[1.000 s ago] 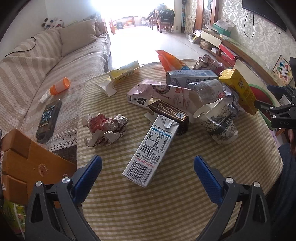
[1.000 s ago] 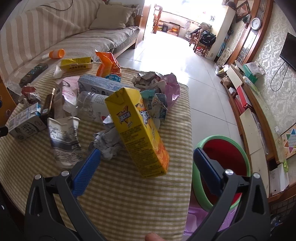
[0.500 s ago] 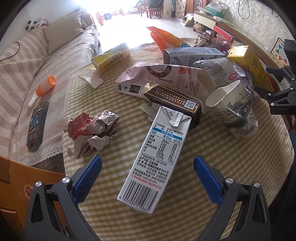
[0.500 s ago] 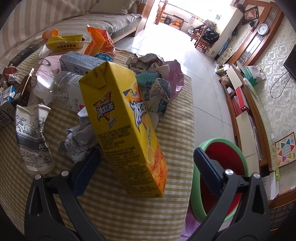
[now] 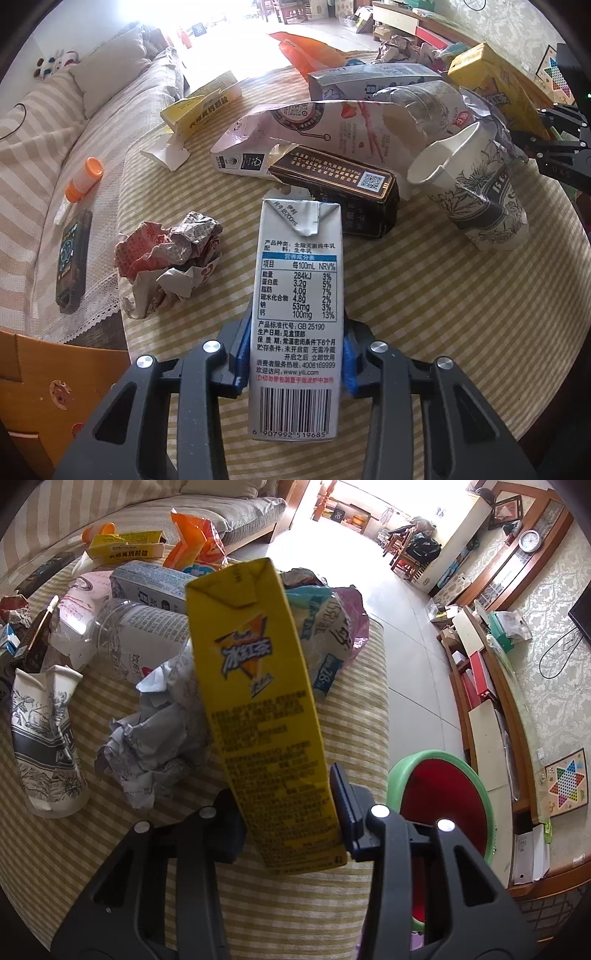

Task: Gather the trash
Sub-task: 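Carry both cartons to the red bin and open both tools to drop them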

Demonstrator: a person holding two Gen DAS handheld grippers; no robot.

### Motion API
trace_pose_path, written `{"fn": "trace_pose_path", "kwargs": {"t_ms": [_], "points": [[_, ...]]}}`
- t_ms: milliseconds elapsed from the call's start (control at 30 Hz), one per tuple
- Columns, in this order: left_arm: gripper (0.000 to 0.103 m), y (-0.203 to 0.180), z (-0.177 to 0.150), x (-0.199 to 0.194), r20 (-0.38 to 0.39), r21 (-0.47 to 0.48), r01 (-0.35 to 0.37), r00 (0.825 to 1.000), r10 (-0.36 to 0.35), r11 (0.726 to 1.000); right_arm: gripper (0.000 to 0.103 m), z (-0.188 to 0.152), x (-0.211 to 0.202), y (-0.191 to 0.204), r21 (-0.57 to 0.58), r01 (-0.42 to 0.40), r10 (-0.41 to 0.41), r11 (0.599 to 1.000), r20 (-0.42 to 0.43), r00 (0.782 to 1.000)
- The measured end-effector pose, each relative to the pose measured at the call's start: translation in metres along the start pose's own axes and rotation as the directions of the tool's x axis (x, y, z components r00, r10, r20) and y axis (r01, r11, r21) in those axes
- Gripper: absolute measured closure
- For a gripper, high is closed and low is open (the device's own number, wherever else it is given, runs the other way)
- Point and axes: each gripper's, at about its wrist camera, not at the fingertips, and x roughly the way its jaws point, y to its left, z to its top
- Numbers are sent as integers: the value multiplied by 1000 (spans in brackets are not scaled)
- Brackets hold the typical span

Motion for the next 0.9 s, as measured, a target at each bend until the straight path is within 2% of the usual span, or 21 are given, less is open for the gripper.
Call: {"fn": "trace_pose_path", "kwargs": {"t_ms": [233,500,667,900], "points": [[68,5,-12,-26,51,-51,-1,999,4,999,65,-7,-32,-2,37,-1,0,999,37,999],[68,5,-25,-70,144,-132,32,989,-12,991,65,-17,-89,-3,90,-61,50,994,117,992],[68,-2,-33,-97,200,-161,45,980,-12,986,65,-18,-123,-5,122,-105,83,987,172,982],[68,-14,-30,-132,286,-187,76,958,-20,979,65,-26,-154,-16,171,-126,86,977,223,971]]}}
